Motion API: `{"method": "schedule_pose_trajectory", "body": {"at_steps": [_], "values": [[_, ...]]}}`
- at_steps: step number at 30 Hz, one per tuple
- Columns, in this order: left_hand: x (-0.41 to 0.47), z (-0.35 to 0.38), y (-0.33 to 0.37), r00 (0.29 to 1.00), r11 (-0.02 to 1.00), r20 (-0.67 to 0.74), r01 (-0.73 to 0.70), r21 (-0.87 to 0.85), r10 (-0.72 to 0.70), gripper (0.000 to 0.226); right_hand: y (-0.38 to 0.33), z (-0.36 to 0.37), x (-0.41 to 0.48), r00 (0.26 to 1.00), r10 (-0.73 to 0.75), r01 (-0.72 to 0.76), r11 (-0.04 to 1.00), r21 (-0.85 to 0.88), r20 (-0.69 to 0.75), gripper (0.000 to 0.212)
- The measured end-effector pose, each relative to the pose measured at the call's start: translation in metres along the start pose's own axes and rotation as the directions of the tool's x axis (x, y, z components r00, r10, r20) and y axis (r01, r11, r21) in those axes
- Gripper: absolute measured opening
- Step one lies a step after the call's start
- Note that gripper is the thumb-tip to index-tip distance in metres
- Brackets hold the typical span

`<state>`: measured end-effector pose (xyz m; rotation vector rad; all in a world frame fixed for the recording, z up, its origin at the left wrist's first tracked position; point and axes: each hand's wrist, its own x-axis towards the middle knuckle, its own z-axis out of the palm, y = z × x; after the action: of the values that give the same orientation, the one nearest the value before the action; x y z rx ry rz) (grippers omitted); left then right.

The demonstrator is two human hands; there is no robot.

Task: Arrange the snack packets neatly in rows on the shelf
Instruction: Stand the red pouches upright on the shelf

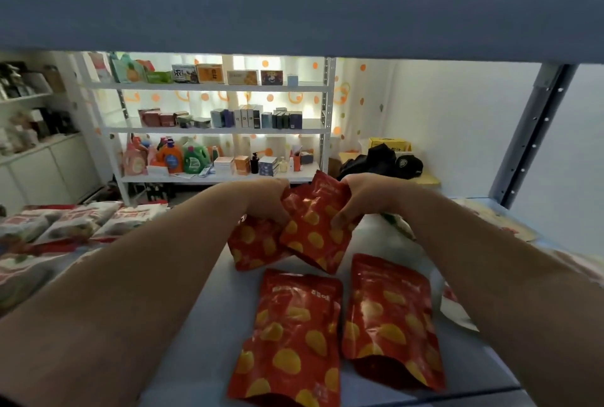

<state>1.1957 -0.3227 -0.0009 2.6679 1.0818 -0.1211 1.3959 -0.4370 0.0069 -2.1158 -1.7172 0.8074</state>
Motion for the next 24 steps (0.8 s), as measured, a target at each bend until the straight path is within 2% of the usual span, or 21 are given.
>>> {"method": "schedule_pose_trajectory", "body": {"at_steps": [3, 6, 11, 14, 17, 20, 24], "values": [[-0.001, -0.012, -0.014, 0.998, 0.964, -0.063, 0.011, -0.265, -0.029, 0.045, -0.005, -0.013, -0.001, 0.997, -0.024, 0.021, 0.998, 0.051, 0.071, 0.048], [-0.005, -0.022, -0.035, 0.992, 0.843, -0.101, 0.008, -0.537, -0.074, 0.036, -0.008, -0.021, -0.002, 0.991, -0.035, 0.021, 0.993, 0.113, 0.128, 0.049], [-0.018, -0.027, -0.073, 0.975, 0.636, -0.209, -0.112, -0.764, -0.079, 0.023, -0.022, -0.033, -0.004, 0.985, -0.102, 0.078, 0.983, 0.164, 0.141, 0.054], [-0.026, -0.023, -0.088, 0.947, 0.532, -0.289, -0.175, -0.828, -0.137, 0.029, -0.033, -0.043, -0.003, 0.987, -0.136, 0.126, 0.985, 0.119, 0.082, 0.055], [-0.031, -0.018, -0.091, 0.905, 0.581, -0.378, -0.203, -0.788, -0.197, 0.035, -0.04, -0.047, -0.002, 0.984, -0.172, 0.169, 0.984, -0.062, -0.043, 0.047], [-0.036, -0.018, -0.09, 0.866, 0.618, -0.458, -0.252, -0.745, -0.199, 0.043, -0.042, -0.042, 0.004, 0.959, -0.216, 0.163, 0.95, -0.265, -0.184, 0.043], [-0.039, -0.018, -0.082, 0.782, 0.746, -0.596, -0.283, -0.603, -0.184, 0.042, -0.033, -0.034, 0.013, 0.916, -0.27, 0.183, 0.939, -0.29, -0.297, 0.052]]}}
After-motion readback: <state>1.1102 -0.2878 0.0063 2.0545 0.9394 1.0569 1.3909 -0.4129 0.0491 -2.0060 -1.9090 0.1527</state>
